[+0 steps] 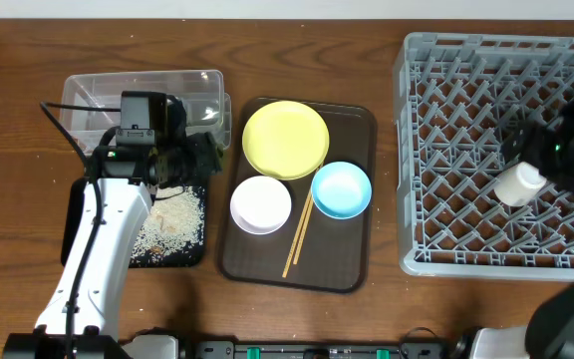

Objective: Sort waste into correct bins and load items into the dishwasher rack
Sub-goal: 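Place the cup upside down in the dish rack with right gripper, then move the right gripper to the light-blue bowl and grasp it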

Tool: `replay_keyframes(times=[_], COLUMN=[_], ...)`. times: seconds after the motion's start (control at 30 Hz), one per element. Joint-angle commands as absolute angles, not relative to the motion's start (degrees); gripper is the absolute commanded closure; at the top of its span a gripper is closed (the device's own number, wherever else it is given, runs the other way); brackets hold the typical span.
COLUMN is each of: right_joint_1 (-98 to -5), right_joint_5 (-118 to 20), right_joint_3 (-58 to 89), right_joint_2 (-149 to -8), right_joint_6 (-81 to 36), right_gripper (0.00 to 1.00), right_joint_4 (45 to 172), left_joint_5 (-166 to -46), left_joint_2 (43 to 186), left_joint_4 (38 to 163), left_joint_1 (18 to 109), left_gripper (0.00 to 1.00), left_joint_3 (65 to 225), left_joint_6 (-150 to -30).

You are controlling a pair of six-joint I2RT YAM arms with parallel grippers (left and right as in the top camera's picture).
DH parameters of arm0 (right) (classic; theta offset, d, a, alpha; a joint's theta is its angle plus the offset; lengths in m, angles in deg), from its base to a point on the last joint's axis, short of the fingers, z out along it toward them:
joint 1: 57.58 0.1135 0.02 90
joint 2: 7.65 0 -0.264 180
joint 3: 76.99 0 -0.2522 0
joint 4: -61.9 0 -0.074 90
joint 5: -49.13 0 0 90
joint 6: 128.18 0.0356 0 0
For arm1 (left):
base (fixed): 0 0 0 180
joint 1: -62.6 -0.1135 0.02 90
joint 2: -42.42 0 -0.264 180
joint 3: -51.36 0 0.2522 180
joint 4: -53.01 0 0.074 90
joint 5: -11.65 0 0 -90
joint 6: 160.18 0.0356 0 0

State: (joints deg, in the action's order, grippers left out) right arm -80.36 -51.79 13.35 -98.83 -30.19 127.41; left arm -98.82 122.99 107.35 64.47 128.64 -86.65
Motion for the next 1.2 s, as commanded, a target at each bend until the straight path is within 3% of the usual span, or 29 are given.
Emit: replay_keyframes(times=[0.0, 0.23, 0.57, 0.77, 1.17], right_joint_1=[-75.3, -60.1, -42.2, -37.6, -36.1], right_joint_5=[-59.7, -63.2, -63.2, -60.7, -51.4], right_joint_3=[11.1, 11.2, 11.2, 11.2, 11.2], right_joint_2=[-92.6, -92.0, -101.7, -109.7, -119.5], right_joint_6=[-34.2, -39.6, -46.9, -46.9, -45.5], right_gripper=[0.07, 0.14, 0.25, 0.37, 0.51], right_joint_4=[123.4, 116.2, 117.3, 118.6, 121.1], left_joint_5=[-94.1, -93.7, -93.7, -93.7, -93.7], left_joint_2=[123.0, 123.3, 123.3, 123.3, 123.3], left_joint_4=[108.7, 109.9, 110.1, 110.1, 110.1], left_joint_1=[64.2, 64.2, 64.2, 64.2, 64.2], left_gripper=[0.4, 0.4, 0.39, 0.39, 0.39], left_joint_3=[129.1, 129.1, 129.1, 129.1, 129.1], left_joint_6=[-86.3, -86.3, -86.3, -86.3, -86.3])
